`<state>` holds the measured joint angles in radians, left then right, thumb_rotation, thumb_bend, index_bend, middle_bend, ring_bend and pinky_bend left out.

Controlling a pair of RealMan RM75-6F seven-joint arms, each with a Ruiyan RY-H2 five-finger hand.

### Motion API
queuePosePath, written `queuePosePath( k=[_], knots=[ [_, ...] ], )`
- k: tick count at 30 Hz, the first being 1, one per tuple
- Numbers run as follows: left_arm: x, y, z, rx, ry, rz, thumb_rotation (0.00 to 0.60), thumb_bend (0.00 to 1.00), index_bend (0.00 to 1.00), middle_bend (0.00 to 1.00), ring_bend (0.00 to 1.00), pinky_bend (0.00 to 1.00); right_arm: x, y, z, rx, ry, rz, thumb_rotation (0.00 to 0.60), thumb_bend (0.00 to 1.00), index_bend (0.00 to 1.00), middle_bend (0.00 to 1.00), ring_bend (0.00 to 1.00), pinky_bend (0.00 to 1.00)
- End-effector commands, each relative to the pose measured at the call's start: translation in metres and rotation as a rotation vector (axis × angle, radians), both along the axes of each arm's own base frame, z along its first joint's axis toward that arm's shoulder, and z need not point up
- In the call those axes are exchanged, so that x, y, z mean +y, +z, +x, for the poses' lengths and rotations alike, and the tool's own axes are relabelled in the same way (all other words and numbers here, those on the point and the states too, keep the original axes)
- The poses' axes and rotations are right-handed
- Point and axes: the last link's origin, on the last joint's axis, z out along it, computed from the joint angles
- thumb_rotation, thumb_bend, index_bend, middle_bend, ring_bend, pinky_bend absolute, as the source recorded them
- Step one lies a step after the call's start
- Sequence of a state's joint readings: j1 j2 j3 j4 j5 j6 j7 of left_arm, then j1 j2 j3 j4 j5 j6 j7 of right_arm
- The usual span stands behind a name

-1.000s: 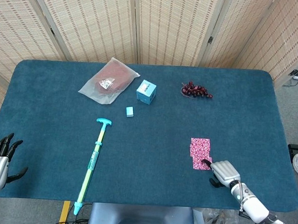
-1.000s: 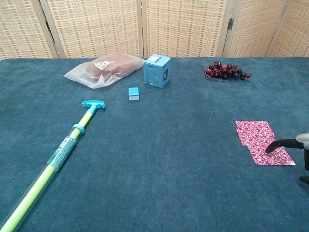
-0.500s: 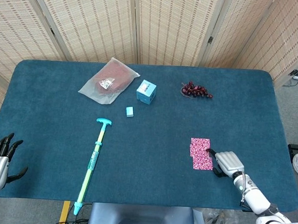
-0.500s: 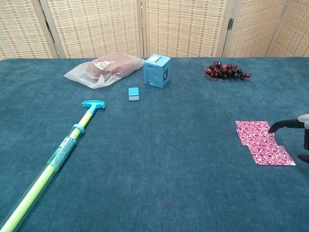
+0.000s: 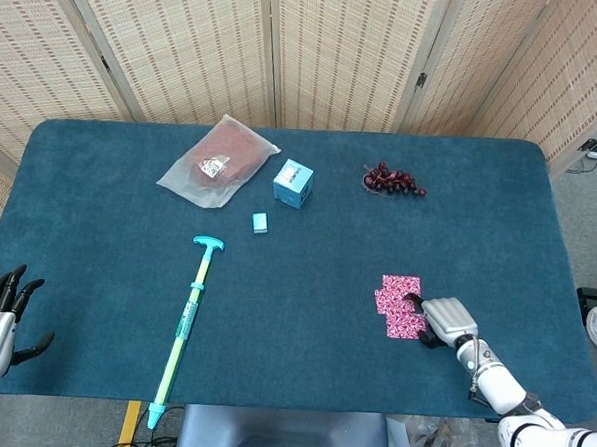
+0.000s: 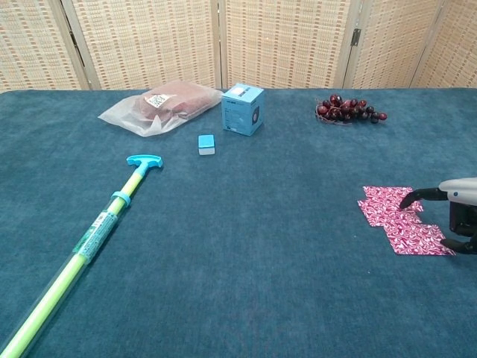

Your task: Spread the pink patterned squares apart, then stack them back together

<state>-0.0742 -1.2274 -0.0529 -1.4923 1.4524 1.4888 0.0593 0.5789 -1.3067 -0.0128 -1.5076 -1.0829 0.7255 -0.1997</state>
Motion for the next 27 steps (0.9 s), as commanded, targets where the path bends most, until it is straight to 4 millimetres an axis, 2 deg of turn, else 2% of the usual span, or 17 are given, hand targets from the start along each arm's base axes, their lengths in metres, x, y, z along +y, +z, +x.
queuePosePath(
  k=[1,22,27],
  knots=[
    [0.000,0.000,0.000,-0.001,0.002,-0.001,0.600,0.26,0.19,0.05,0.05,0.13,0.000,-0.003,0.004,-0.004,0.013,0.009,0.600,0.48,0.12,0.98,1.00,1.00],
    [-0.003,0.001,-0.005,0.001,0.013,0.004,0.600,0.26,0.19,0.05,0.05,0.13,0.003,-0.033,0.052,-0.059,0.143,0.094,0.600,0.48,0.12,0.98,1.00,1.00],
    [-0.004,0.003,-0.005,0.002,0.015,0.009,0.600,0.26,0.19,0.05,0.05,0.13,0.007,-0.032,0.056,-0.061,0.166,0.099,0.600,0.48,0.12,0.98,1.00,1.00]
  ],
)
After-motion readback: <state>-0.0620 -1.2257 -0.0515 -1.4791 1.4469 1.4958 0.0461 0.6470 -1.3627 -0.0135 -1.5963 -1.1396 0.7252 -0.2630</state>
